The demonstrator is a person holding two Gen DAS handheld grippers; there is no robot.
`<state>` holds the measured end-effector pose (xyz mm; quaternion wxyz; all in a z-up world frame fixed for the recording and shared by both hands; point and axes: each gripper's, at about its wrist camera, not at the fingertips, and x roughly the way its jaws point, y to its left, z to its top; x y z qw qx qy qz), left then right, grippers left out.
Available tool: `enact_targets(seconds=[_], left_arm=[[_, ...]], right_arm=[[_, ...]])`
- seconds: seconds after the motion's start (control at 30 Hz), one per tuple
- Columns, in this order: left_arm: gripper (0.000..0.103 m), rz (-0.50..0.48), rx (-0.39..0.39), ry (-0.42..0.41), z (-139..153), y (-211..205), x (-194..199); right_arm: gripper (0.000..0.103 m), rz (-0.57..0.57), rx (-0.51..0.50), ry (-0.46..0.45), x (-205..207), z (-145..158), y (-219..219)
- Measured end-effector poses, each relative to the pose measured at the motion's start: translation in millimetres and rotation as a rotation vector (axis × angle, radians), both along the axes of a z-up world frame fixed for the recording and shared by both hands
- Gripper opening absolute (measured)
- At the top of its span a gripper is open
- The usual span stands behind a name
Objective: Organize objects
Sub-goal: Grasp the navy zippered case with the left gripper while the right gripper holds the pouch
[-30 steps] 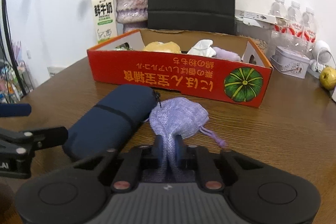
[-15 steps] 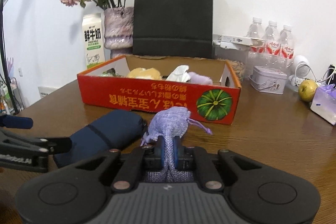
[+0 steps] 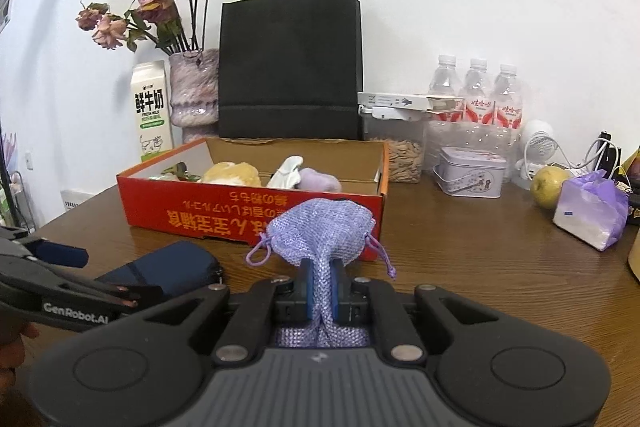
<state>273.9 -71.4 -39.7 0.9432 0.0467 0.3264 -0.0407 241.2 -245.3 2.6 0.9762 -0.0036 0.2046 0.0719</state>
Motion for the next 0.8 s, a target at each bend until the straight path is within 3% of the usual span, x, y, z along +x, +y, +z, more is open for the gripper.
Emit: enact_targets(seconds=[0.23,0.3,0.43,0.8], left_arm=[[0.103,0.001,-0.006,0.081,-16,0,18],[0.103,0.008,-0.045,0.077,-18,6,19],[0.103,0.016,-0.047,0.04,-21,8,14],[0.103,0.016,-0.052,0.04,-20,9,14]], right_arm=[[0.007,0.026,-0.013,0.02,2,-6,-1],[0.007,0.031,-0.012,0.021,2,-6,0],[0.007,0.031,-0.013,0.023,1,-6,1],[0.008,0.033,-0.04,0.035,3,-11,7]])
